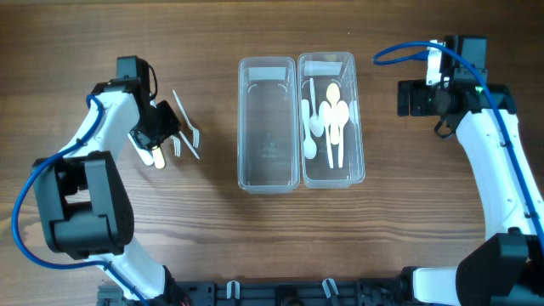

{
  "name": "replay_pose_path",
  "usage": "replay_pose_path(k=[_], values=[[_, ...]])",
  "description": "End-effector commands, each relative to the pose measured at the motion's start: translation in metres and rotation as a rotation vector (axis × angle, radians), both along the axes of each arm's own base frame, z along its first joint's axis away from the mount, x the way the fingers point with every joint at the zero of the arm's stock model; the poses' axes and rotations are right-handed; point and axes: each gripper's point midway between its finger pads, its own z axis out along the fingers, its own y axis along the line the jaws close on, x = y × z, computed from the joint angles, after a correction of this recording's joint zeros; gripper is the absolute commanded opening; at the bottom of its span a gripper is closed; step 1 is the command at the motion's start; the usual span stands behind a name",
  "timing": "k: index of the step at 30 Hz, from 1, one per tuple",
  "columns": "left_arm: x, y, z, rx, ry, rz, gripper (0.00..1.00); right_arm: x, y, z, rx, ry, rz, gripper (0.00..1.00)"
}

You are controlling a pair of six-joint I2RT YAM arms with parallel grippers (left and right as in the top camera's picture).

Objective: Pack container
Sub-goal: 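Move the left gripper over the forks and grasp a white fork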

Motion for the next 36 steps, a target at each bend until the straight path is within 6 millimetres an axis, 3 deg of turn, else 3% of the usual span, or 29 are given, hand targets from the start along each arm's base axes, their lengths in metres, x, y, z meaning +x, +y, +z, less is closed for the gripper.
replay_pose_path(k=[1, 11, 15, 22, 36], values=[[-0.001, -0.003, -0.005, -0.017, 0.008, -0.002, 0.35, 0.002, -0.004, 0.012, -0.023, -0.029, -0.005, 1.0], [-0.004, -0.003, -0.016, -0.016, 0.0, -0.002, 0.36, 0.002, -0.004, 0.012, -0.023, -0.029, -0.005, 1.0], [-0.007, -0.003, -0.023, -0.016, -0.004, 0.002, 0.3, 0.002, -0.004, 0.012, -0.024, -0.029, -0.005, 1.0], [-0.007, -0.003, -0.023, -0.016, -0.004, 0.002, 0.25, 0.002, -0.004, 0.012, -0.023, -0.029, -0.005, 1.0], [-0.002, -0.002, -0.022, -0.014, -0.025, 0.001, 0.24, 0.002, -0.004, 0.012, -0.023, -0.029, -0.005, 1.0]])
